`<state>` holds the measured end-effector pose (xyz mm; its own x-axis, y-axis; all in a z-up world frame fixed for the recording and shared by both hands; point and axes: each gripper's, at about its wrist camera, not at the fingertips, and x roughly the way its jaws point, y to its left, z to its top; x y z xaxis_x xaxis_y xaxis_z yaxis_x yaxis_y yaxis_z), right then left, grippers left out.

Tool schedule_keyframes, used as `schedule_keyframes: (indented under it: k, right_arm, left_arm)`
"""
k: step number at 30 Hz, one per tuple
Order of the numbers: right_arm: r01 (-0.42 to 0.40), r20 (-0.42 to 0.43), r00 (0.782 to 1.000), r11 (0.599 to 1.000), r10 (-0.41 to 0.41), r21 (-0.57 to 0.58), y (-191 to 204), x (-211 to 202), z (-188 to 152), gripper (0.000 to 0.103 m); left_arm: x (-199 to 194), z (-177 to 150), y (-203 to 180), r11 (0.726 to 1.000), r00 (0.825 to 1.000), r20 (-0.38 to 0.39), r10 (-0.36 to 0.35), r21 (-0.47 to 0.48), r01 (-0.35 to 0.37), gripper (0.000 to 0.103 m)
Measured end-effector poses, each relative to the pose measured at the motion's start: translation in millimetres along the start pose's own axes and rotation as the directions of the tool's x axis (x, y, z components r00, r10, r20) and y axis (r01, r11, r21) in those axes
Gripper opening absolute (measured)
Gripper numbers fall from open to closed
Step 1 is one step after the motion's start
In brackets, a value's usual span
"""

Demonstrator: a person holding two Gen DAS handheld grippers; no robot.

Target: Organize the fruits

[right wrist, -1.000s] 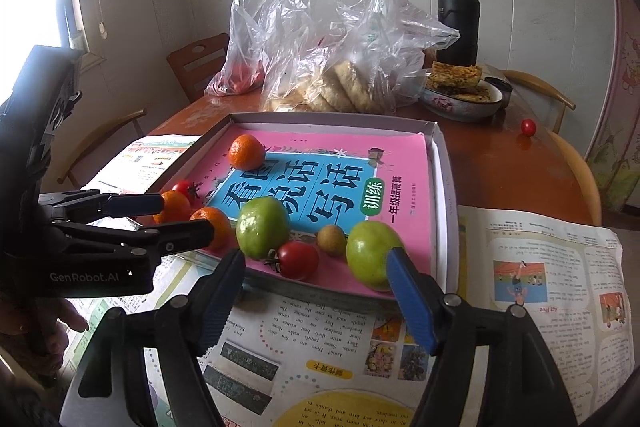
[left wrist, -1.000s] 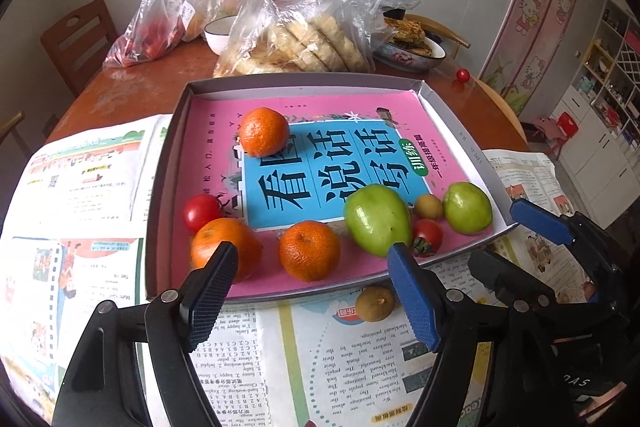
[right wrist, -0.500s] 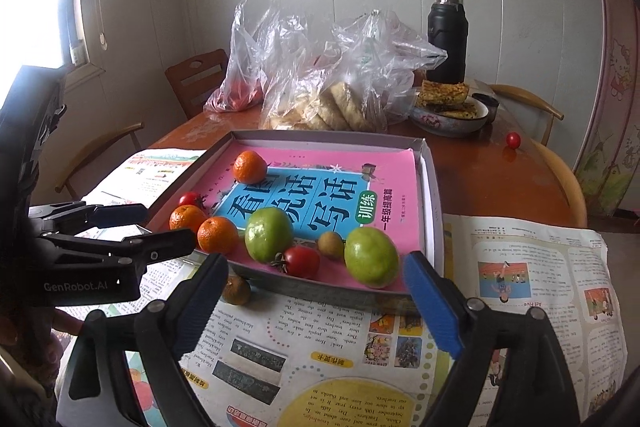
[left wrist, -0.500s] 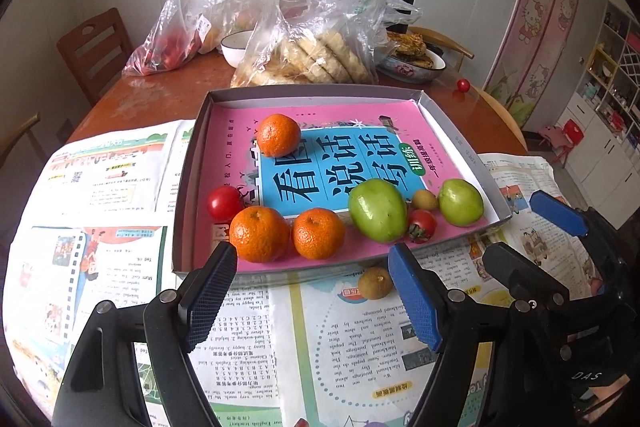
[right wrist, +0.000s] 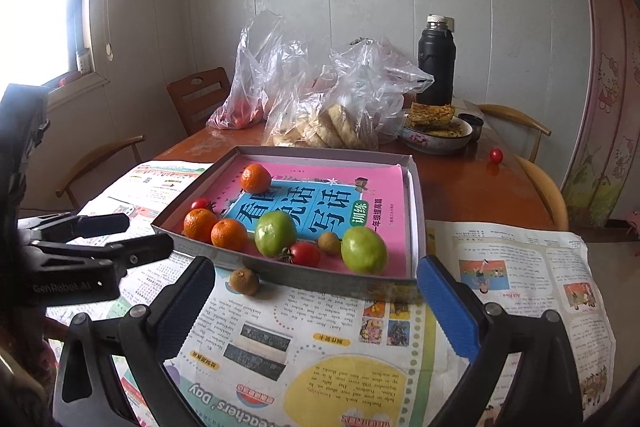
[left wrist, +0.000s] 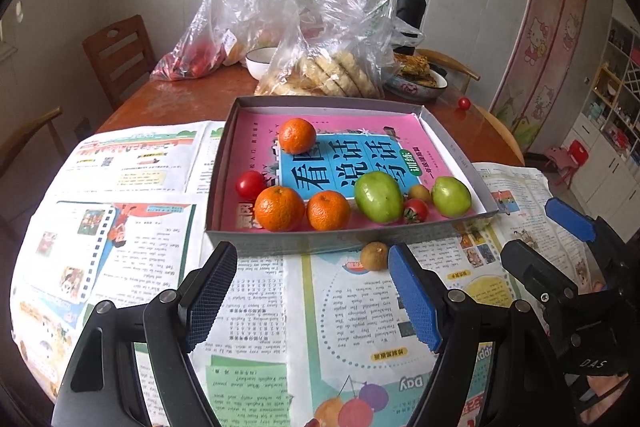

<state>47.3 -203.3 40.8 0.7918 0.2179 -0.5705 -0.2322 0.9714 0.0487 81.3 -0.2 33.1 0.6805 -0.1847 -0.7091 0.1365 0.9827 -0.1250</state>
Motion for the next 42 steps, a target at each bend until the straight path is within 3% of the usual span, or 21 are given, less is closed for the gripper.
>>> schedule_keyframes:
  k: [11, 21, 33, 42]
  right_arm:
    - [0.015, -0.056, 0.998, 1.0, -0.013, 0.025, 1.1, -23.3, -42.8, 0.102]
    - [0.02, -0.078, 0.997, 1.0, -0.019, 0.015, 13.3, -46.3, -72.9, 0.102]
    - [0.028, -0.039, 0.999, 0.999, -0.026, 0.029, 17.5, -59.1, -78.9, 0.102]
    - [0.018, -0.054, 0.998, 0.999, -0.016, 0.049, 17.7, -55.2, -83.9, 0.102]
  left_arm:
    - [-25.4, -46.4, 7.9, 0.999, 1.0, -0.023, 0.003, -0.043, -0.004, 0.079]
    - [-36.0, -89.2, 1.0, 0.998, 0.997, -0.057, 0.049, -0.042, -0.051, 0.079]
    - [-45.5, -118.3, -23.0, 0.998, 0.996, -0.062, 0.059, -0.003, -0.06, 0.079]
    - [-46.6, -122.4, -32.5, 0.997, 0.996, -0.063, 0.068, 0.03, -0.066, 0.079]
